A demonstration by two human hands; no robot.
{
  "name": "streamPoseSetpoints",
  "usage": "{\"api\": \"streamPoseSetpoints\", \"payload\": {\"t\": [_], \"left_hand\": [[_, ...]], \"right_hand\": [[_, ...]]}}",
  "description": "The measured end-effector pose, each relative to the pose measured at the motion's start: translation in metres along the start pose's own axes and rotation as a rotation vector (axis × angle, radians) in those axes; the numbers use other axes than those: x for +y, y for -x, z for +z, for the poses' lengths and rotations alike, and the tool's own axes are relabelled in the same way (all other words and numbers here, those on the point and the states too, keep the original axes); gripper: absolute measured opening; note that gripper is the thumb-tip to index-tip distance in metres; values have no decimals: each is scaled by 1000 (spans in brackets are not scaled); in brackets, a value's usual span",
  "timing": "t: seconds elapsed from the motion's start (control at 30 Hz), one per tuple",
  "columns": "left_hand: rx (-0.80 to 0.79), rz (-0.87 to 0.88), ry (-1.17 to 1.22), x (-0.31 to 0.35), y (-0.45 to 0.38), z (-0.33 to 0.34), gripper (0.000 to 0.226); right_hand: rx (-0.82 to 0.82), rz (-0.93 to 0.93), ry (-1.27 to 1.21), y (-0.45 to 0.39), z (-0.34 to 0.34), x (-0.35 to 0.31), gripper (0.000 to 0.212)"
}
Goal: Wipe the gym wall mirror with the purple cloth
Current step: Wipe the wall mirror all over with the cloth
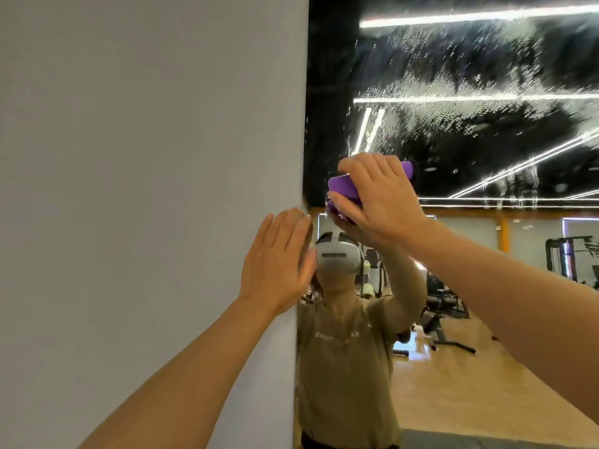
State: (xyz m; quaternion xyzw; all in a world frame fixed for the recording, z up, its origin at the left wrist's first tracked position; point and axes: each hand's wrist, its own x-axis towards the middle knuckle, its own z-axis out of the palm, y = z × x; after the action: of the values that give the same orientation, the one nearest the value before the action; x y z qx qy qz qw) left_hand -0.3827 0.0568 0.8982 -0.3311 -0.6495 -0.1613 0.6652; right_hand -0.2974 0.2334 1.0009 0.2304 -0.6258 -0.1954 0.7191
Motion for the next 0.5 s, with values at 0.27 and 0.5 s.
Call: {"api": "streamPoseSetpoints", "payload": {"t": [0.27, 0.5], "left_hand": [[47, -24, 44, -15, -60, 17, 60], [63, -15, 87, -24, -94, 30, 63]], "right_hand": [[89, 133, 75, -76, 42, 60, 28], [153, 110, 42, -102, 63, 76, 29]]}}
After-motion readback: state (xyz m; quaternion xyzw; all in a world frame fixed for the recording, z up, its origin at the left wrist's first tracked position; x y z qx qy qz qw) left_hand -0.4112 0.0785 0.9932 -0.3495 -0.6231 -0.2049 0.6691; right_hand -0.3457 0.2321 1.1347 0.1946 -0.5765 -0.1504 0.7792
